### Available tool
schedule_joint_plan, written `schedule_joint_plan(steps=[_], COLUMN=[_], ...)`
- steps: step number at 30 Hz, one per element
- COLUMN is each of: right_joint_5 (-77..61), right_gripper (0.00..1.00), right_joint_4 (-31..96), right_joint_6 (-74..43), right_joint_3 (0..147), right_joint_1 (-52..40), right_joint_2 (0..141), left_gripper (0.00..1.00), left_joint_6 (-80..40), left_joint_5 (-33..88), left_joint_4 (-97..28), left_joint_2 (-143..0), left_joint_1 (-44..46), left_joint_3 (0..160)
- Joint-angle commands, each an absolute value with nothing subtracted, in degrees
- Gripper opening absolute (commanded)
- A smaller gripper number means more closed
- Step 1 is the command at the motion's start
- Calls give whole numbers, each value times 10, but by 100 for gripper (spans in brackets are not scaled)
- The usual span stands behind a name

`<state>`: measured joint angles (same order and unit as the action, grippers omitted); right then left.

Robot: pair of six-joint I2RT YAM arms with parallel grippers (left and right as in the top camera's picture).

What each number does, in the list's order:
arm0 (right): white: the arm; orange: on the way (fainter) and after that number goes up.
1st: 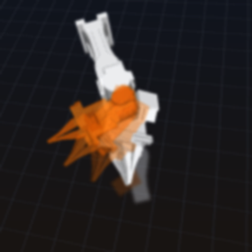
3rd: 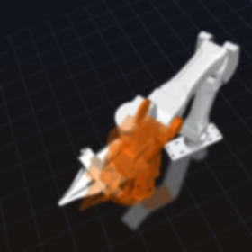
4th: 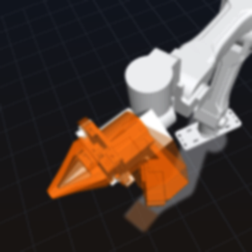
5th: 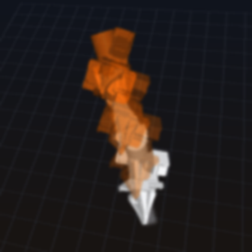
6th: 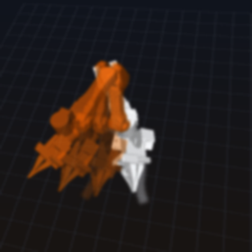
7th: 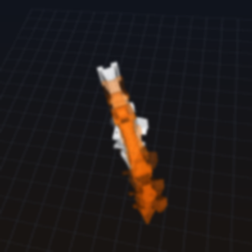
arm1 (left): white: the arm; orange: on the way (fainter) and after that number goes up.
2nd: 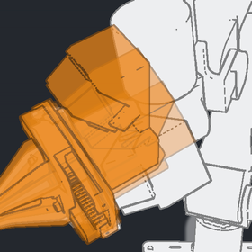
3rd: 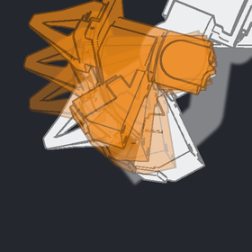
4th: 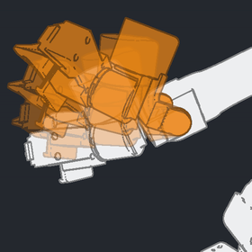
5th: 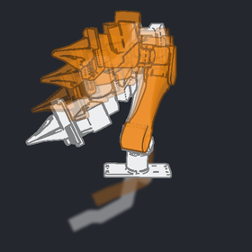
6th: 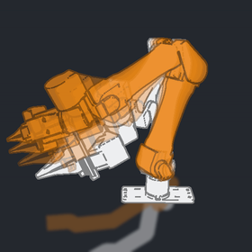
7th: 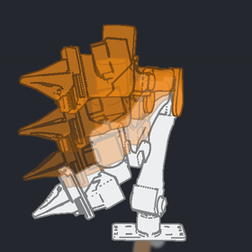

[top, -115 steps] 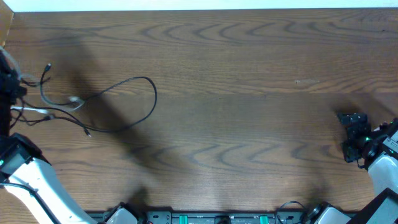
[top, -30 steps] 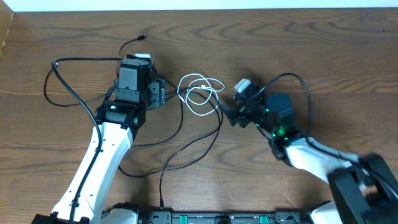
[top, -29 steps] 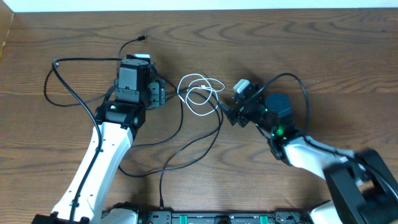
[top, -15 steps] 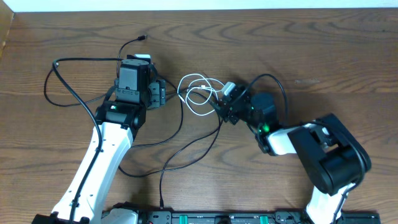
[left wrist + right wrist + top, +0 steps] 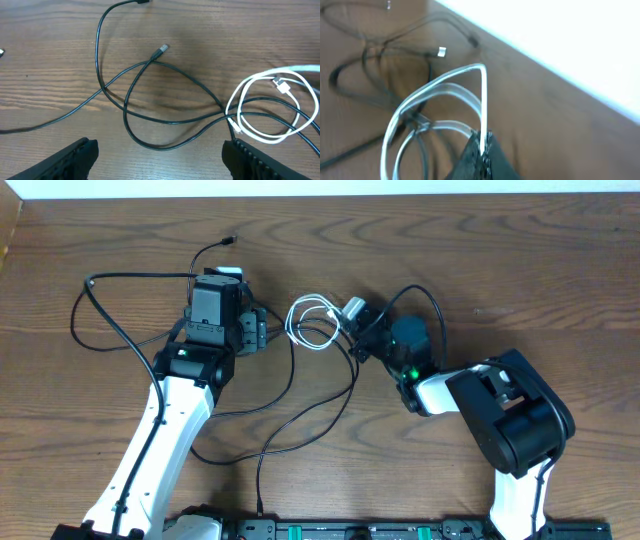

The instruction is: Untangle cables

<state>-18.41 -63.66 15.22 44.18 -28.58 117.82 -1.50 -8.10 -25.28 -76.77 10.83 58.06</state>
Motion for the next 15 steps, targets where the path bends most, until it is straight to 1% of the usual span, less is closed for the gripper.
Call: schedule_joint_plan(steps=[1,4,9,11,15], right_joint_5=[-185,-185,-138,-117,-117], right_gripper=[1,1,1,1,1], right_joint_4=[-716,-790,-793,-792,-761], right_joint_6=[124,88,87,89,89], right_joint_3=[449,449,449,449,449], right_joint_1=[-290,-289,-282,-270,-236], right_joint_2=[1166,1127,1035,1000,928], left_gripper=[84,84,84,84,84], left_joint_6=[-20,-20,-20,-20,-20], left_joint_5=[-91,-91,-91,-91,-91], left_joint_4=[-253,-253,-253,-253,-253], left_joint_2=[-767,-767,-767,-767,-767], left_joint_1=[107,107,107,107,107], left_joint_3=[593,593,593,593,593])
